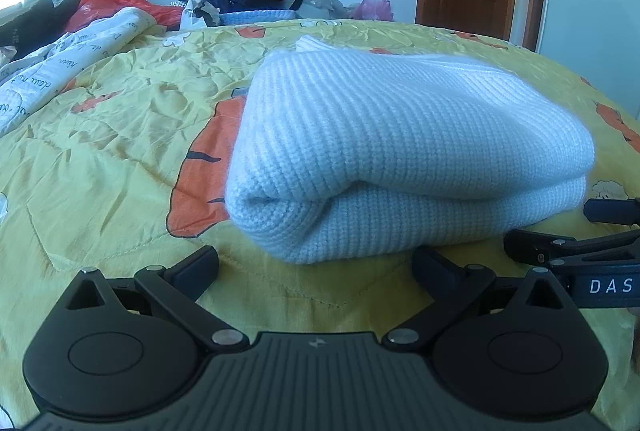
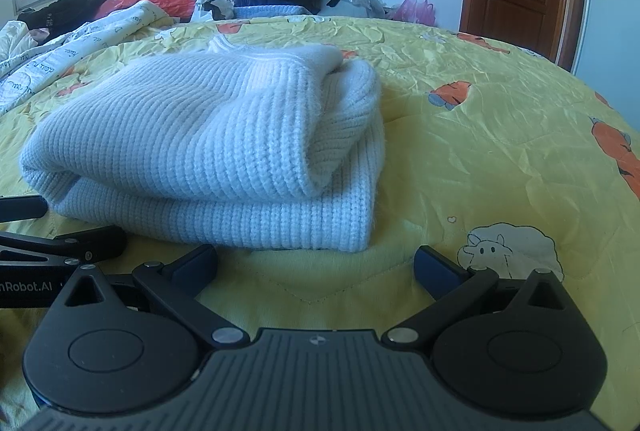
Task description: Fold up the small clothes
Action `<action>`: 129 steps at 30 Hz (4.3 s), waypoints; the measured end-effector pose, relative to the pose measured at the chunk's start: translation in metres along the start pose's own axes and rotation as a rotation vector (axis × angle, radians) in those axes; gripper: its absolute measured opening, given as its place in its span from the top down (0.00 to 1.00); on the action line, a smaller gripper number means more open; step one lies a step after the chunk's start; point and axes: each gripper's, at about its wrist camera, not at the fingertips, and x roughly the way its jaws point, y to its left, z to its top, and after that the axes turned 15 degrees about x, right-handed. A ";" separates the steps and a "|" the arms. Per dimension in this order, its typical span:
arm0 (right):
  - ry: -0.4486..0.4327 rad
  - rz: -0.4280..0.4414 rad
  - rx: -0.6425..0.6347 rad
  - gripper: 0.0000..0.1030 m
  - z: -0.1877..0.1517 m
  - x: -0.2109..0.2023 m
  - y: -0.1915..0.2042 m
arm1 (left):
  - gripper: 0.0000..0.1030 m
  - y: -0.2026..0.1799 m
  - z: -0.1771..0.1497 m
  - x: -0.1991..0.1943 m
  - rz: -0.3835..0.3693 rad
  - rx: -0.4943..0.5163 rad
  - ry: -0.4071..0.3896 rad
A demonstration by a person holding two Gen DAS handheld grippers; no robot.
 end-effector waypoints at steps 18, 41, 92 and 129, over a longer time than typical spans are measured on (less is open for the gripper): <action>-0.003 0.001 -0.001 0.00 -0.001 0.000 0.001 | 0.00 0.000 0.000 0.000 0.001 -0.003 -0.001; -0.004 0.002 -0.002 0.00 -0.001 0.001 0.000 | 0.00 0.000 -0.001 -0.001 0.001 -0.008 -0.003; 0.082 0.009 0.008 0.00 0.004 -0.028 0.001 | 0.00 0.002 0.002 -0.041 -0.009 -0.030 -0.030; 0.075 0.020 -0.045 0.00 0.003 -0.047 0.015 | 0.00 0.018 0.012 -0.066 -0.087 -0.142 0.010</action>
